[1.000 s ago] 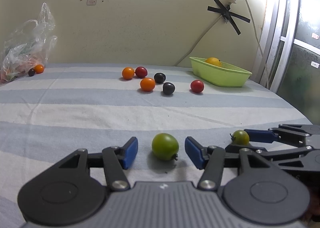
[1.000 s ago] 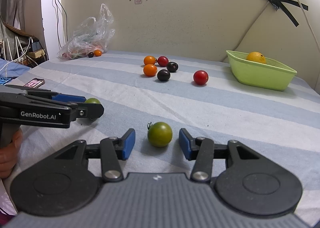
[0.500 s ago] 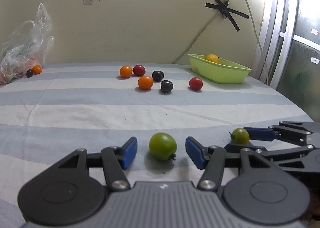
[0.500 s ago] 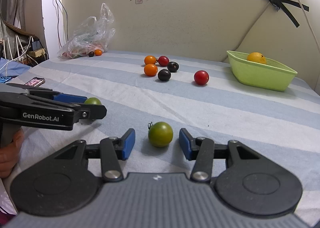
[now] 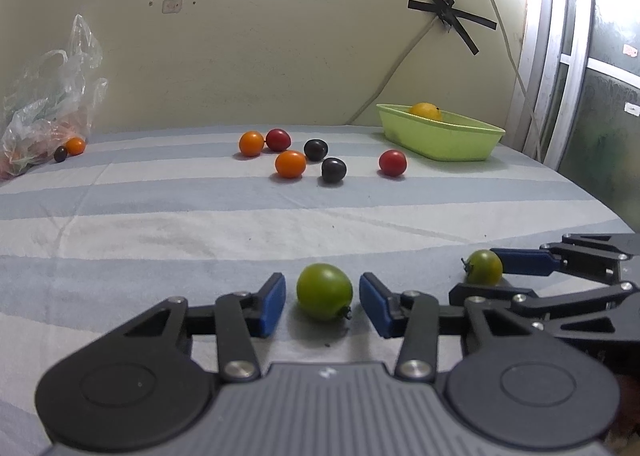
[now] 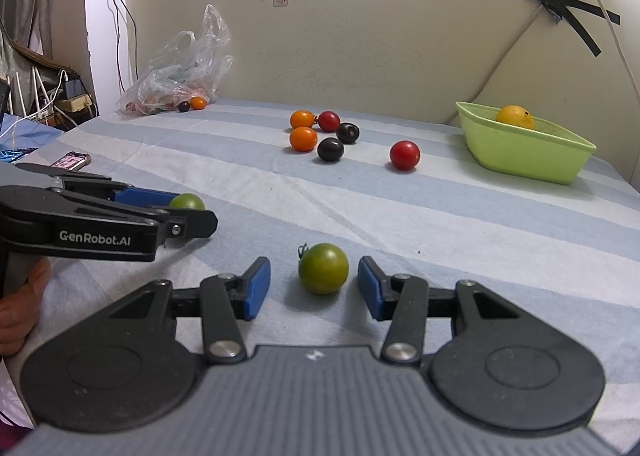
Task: Organize fruits
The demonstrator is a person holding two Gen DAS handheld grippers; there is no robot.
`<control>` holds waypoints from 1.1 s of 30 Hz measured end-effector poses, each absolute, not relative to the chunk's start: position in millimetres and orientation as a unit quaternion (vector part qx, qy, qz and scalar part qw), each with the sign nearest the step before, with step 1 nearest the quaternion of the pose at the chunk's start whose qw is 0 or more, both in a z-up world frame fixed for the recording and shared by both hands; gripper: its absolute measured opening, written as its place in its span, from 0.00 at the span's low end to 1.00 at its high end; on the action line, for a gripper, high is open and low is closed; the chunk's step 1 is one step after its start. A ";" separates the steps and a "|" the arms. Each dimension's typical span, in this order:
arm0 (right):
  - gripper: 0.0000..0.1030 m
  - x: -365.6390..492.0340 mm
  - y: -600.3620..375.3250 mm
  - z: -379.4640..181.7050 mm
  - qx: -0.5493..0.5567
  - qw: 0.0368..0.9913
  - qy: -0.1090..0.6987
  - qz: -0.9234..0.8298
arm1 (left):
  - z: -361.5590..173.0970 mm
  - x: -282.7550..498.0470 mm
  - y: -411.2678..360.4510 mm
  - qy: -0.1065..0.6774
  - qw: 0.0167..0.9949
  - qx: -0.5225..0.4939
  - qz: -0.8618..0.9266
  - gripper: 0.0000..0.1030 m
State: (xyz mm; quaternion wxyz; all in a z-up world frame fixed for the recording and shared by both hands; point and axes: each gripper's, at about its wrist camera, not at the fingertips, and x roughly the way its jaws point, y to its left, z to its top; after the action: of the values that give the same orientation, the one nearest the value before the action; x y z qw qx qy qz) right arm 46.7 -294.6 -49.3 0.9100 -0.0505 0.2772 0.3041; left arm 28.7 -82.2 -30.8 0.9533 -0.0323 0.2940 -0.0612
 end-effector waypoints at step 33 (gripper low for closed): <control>0.36 45.9 -294.7 -51.1 -0.049 0.912 0.277 0.300 | -31.4 24.2 -99.4 0.294 0.955 0.012 -0.027 0.29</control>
State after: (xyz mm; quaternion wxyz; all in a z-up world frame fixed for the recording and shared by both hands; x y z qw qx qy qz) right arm 45.9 -294.7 -51.1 0.9117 -0.0492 0.2766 0.2997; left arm 24.2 -99.4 -31.4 0.9553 0.0121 0.2941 -0.0273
